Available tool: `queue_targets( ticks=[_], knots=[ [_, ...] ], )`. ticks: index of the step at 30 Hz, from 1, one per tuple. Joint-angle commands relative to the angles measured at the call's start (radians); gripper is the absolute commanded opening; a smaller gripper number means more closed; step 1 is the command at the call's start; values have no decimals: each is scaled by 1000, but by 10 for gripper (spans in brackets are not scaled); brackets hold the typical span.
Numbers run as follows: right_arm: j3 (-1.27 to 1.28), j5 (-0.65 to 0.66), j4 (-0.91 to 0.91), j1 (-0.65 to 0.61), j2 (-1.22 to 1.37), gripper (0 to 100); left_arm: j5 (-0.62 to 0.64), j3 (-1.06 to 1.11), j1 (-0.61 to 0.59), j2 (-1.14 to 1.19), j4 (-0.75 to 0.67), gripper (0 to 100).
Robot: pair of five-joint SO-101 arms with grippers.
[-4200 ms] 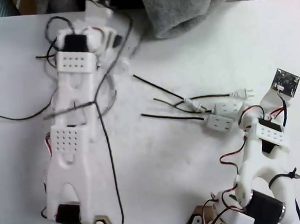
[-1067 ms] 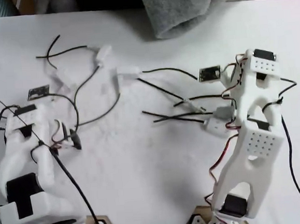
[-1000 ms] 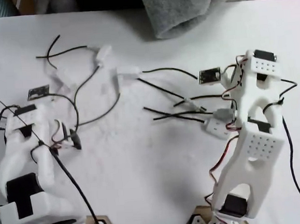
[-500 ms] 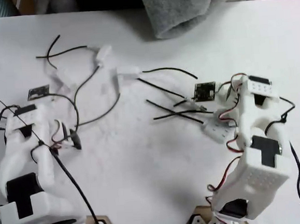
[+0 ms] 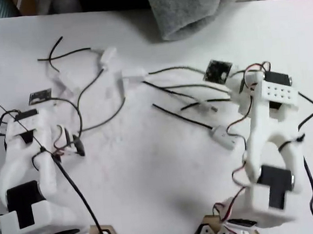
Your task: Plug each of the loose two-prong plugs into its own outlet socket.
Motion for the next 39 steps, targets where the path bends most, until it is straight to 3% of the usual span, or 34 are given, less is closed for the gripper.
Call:
queue_targets(
  ticks=[1, 7, 12, 17, 22, 36, 39],
  knots=[
    [-43, -94, 111, -64, -197, 80, 8, 0, 8, -53, -6, 245],
    [-46, -282, 369, -259, -335, 80, 8, -2, 8, -51, -8, 245],
    [-46, -597, 503, -516, -364, 80, 8, -2, 5, -51, -8, 245],
    [-44, -907, 507, -740, -344, 80, 8, -2, 4, -51, -8, 245],
    [-41, -1208, 437, -877, -252, 81, 8, -2, 2, -51, -8, 245],
    [-48, -1490, -45, -946, 309, 84, 9, -8, -30, -51, -8, 245],
    [-49, -1504, -97, -961, 334, 112, 9, -9, -25, -51, -9, 245]
  ],
)
